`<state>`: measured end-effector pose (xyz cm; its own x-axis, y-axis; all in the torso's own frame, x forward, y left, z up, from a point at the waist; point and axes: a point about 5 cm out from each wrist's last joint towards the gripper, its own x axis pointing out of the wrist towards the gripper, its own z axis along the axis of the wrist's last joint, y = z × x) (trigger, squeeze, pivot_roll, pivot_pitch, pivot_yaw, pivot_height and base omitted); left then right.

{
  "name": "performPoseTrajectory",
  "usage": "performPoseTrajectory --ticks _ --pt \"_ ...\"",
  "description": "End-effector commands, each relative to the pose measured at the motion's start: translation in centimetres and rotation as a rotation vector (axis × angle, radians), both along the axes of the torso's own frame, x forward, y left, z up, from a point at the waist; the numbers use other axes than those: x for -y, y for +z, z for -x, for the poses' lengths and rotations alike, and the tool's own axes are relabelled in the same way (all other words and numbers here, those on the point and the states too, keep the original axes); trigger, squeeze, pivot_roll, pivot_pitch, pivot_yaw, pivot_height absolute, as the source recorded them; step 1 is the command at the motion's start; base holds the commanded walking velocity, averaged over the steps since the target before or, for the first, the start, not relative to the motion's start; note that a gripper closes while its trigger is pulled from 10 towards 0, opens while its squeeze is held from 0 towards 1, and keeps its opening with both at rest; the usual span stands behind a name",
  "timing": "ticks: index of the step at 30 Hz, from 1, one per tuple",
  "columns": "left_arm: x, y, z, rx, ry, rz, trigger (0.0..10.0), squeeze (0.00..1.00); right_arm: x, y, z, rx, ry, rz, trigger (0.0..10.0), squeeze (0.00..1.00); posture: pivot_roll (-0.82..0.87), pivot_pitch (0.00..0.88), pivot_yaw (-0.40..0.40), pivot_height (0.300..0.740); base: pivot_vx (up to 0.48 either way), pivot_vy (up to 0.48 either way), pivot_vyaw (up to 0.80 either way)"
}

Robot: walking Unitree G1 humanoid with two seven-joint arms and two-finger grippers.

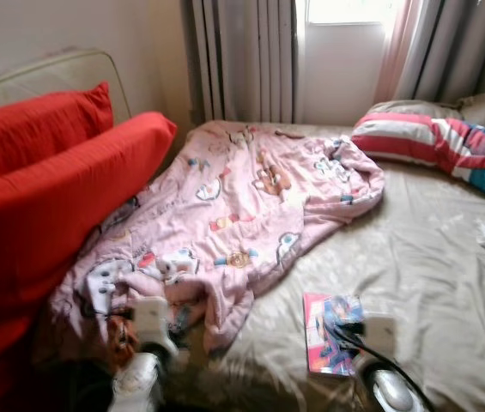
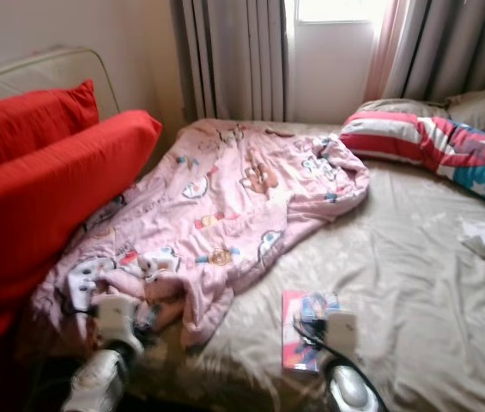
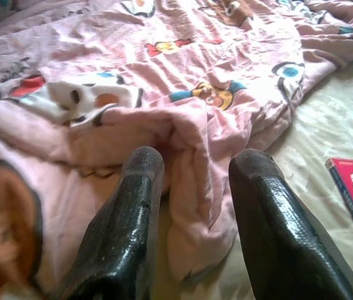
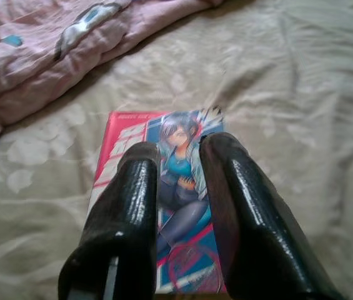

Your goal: Clean up the room

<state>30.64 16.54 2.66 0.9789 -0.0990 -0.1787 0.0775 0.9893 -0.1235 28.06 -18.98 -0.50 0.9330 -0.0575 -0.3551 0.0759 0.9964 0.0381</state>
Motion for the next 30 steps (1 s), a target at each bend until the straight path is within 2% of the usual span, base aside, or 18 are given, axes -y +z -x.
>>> performPoseTrajectory --ticks 1,9,30 --pt "-1.18 -0.03 0.11 -0.008 0.028 -0.012 10.0 0.0 -1.13 0.21 -0.46 0.005 0.026 -0.019 10.0 0.0 -0.08 0.016 0.021 0.63 0.262 0.0 0.0" --pt "-1.05 0.03 0.07 -0.004 0.02 -0.013 10.0 0.0 -1.01 0.18 -0.44 0.001 0.023 -0.019 10.0 0.0 -0.08 0.013 0.022 0.63 0.262 0.0 0.0" --pt "-1.37 0.27 -0.04 0.007 0.024 -0.019 10.0 0.0 -1.43 0.16 -0.43 0.002 0.028 -0.011 10.0 0.0 -0.08 0.07 0.032 0.63 0.0 0.0 0.0"
